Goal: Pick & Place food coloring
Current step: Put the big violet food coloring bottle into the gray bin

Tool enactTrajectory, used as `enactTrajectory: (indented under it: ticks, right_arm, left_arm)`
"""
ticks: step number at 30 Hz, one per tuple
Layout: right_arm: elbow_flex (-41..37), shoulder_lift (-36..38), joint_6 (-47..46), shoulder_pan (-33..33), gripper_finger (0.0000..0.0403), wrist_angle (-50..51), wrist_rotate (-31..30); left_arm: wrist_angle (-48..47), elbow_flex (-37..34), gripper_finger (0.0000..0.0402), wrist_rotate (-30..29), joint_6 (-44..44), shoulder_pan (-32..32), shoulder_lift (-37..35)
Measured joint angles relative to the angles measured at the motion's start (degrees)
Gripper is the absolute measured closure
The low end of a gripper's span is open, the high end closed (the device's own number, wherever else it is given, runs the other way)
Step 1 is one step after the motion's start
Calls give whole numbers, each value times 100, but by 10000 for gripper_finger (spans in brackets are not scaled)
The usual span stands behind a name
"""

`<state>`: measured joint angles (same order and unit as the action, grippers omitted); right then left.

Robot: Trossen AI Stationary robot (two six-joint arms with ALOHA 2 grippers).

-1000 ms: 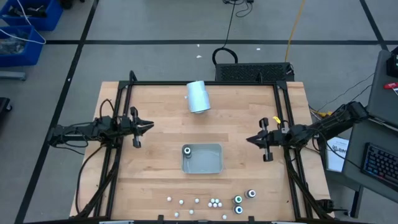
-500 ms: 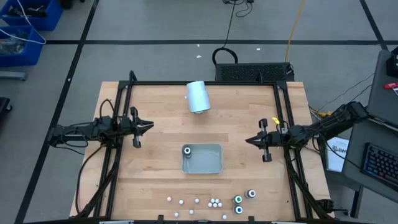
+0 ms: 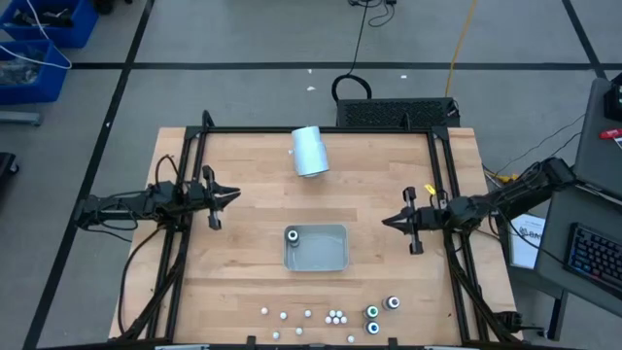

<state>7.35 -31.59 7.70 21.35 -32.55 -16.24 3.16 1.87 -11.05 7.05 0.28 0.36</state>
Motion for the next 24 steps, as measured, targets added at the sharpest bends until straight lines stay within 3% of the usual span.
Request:
enactTrajectory:
  ticks: [13,15,21,24]
  right_arm:
    - [2241,-1736,247,1621,403,1834,-45]
    - [2479,-2054,286,2002,403,1858,-359]
    - [3159,-2952,496,3087,396,1977,-2148]
    - [3413,-3246,350,3469,374,1933,-2576]
  left_arm:
    - [0,0,350,0,-5,0,0]
    - [0,0,350,-2,6,2,0]
    - [-22,0,350,-4,162,2,2]
    - [-35,0,350,-2,120,1,2]
